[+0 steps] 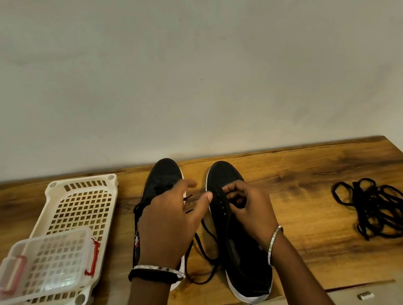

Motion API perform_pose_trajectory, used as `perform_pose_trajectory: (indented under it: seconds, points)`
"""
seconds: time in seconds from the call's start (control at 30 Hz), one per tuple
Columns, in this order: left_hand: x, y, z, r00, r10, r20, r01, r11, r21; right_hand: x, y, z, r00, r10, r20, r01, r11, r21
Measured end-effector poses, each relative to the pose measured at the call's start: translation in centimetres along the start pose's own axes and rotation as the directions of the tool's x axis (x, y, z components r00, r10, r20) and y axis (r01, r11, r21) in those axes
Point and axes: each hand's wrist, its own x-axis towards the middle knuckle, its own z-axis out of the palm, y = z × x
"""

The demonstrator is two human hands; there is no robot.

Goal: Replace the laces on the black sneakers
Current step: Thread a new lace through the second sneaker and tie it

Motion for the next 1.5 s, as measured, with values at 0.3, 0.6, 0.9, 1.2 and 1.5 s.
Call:
perform_pose_trajectory:
  seconds: [0.3,0.6,0.9,1.2,1.5]
  points:
    - [0.7,-0.5,-0.6,0.999,-0.041,0.017,0.043,0.976,-0.215,0.1,0.0,0.0,1.0,0.008,-0.001,-0.008,1.0,-0.003]
    - [0.9,1.2,-0.9,0.912,-0.384,0.144,0.221,0.165,-0.961,0.1,0.0,0.3,0.999,-0.005,-0.051,-0.002,0.989,-0.145]
    - [-0.2,-1.4,1.5,0.992,-0.019,0.126,-0.022,0.949,0.315,-0.2,0.0,-1.0,0.976,0.161,-0.149,-0.193,0.954,-0.231]
    - [0.8,0.5,1.5,0.972,-0.206,-0.116,0.11,0.828,-0.55,0.0,1.4,-2.1,0.977,0.209,0.033,-0.212,0.967,0.145]
    - [0.8,0.9,2.7,0.902,-0.417,0.109,0.262,0.33,-0.907,-0.1,1.7,-1.0,0.984,0.178,-0.017,-0.175,0.979,0.104]
